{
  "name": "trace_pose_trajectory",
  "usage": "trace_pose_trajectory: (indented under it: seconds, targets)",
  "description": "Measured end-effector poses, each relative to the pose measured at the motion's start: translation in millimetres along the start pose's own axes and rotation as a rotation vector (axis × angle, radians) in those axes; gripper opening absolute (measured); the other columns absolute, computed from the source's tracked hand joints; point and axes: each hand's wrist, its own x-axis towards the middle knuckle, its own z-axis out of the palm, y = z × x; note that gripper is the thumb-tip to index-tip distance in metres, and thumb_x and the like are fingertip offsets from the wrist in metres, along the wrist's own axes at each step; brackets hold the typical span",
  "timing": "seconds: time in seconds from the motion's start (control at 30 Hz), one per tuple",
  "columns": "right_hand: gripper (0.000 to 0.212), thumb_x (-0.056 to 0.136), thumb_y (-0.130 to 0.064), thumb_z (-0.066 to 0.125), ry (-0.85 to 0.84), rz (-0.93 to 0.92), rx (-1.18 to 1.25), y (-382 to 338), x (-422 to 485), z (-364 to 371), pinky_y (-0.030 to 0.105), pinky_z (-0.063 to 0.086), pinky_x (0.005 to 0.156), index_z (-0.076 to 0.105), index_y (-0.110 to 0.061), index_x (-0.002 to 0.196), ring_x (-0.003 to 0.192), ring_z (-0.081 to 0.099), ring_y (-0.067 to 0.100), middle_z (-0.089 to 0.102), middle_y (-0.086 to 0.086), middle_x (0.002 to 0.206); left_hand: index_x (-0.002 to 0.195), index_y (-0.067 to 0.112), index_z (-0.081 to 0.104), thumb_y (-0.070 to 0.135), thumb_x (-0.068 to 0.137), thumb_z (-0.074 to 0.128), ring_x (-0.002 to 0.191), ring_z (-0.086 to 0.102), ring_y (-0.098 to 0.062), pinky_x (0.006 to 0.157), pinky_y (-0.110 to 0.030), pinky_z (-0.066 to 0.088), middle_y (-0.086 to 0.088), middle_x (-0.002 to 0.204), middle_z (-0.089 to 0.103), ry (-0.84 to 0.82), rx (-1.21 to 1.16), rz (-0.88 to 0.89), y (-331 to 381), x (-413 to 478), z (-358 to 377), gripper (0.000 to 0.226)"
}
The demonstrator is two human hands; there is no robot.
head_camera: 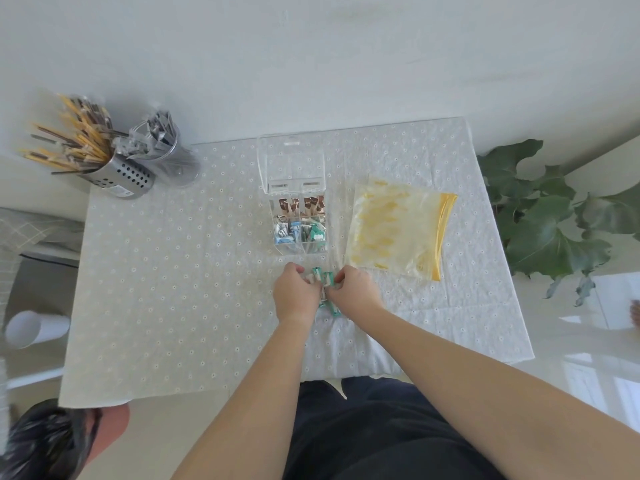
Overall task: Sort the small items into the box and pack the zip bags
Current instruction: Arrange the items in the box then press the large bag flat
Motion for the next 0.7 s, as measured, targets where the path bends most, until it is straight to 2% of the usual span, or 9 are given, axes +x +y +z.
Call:
trace_pose_trajectory:
  seconds: [0.07,0.17,0.27,0.33,0.4,0.53,0.63,0.7]
  targets:
    - [0.017,0.085,-0.03,0.065,-0.021,-0.013,-0.045,-2.5,-0.1,1.1,0.027,0.046,0.055,0.06,-0.02,0.098,0.079,0.065,0.02,0.065,-0.002,0.088,0.116,0.017,0.063,0.014,0.087,0.08,0.085,0.067,-0.02,0.055,-0.019,0.037,-0.004,0.103,0.072,-0.003,0.018,-0.006,-2.6,3.2,0.5,0.033]
    - [0.013,0.086,-0.023,0.063,-0.039,-0.031,-0.095,-3.9,-0.8,1.5,0.031,0.051,0.059,0.061,-0.017,0.097,0.08,0.065,0.022,0.064,0.0,0.089,0.112,0.018,0.065,0.004,0.087,0.074,0.084,0.067,-0.019,0.054,-0.02,0.04,-0.005,0.101,0.073,-0.021,0.016,0.01,-7.2,4.3,-0.1,0.03]
    - [0.007,0.085,-0.017,0.061,-0.036,-0.023,-0.094,-4.2,0.3,2.6,0.032,0.052,0.057,0.062,-0.011,0.09,0.071,0.064,0.023,0.065,0.003,0.083,0.112,0.017,0.064,0.019,0.09,0.077,0.083,0.064,-0.018,0.056,-0.022,0.039,0.001,0.099,0.069,-0.023,0.01,0.016,-5.5,0.6,-2.3,0.026]
    - [0.011,0.087,-0.022,0.062,-0.018,-0.02,-0.072,-2.8,0.1,3.3,0.033,0.051,0.056,0.061,-0.011,0.088,0.068,0.062,0.022,0.065,0.004,0.082,0.11,0.017,0.059,0.035,0.088,0.082,0.081,0.059,-0.017,0.054,-0.022,0.036,0.007,0.088,0.06,-0.019,-0.005,-0.007,-1.3,-2.0,-3.6,0.037]
    - [0.018,0.089,-0.029,0.064,0.014,-0.015,-0.025,1.6,-2.0,3.0,0.033,0.049,0.054,0.059,-0.011,0.087,0.066,0.061,0.021,0.064,0.005,0.082,0.109,0.018,0.055,0.037,0.085,0.086,0.078,0.058,-0.016,0.052,-0.02,0.034,0.009,0.083,0.055,-0.023,0.016,-0.002,1.5,-3.6,-3.2,0.044]
    - [0.011,0.085,-0.021,0.064,0.057,0.022,0.078,14.8,-4.2,-1.7,0.03,0.046,0.052,0.057,-0.013,0.082,0.062,0.057,0.019,0.062,0.002,0.077,0.114,0.014,0.056,0.015,0.085,0.082,0.081,0.061,-0.022,0.052,-0.028,0.039,-0.003,0.095,0.066,-0.027,0.092,-0.007,-1.4,-0.1,3.1,0.039]
    - [0.01,0.086,-0.021,0.066,0.044,0.016,0.129,22.3,-2.3,-10.9,0.032,0.057,0.062,0.064,-0.015,0.093,0.073,0.069,0.02,0.067,-0.001,0.082,0.118,0.013,0.058,0.002,0.089,0.071,0.088,0.058,-0.023,0.054,-0.028,0.04,-0.003,0.099,0.062,-0.036,0.118,-0.012,-2.1,0.0,4.9,0.034]
    - [0.016,0.088,-0.022,0.068,0.043,0.001,0.167,25.7,-1.7,-18.6,0.029,0.058,0.066,0.069,-0.014,0.102,0.077,0.07,0.018,0.069,-0.004,0.083,0.116,0.012,0.063,0.002,0.09,0.071,0.087,0.058,-0.021,0.054,-0.025,0.04,-0.003,0.1,0.063,-0.053,0.099,-0.007,-3.5,-1.6,2.3,0.029]
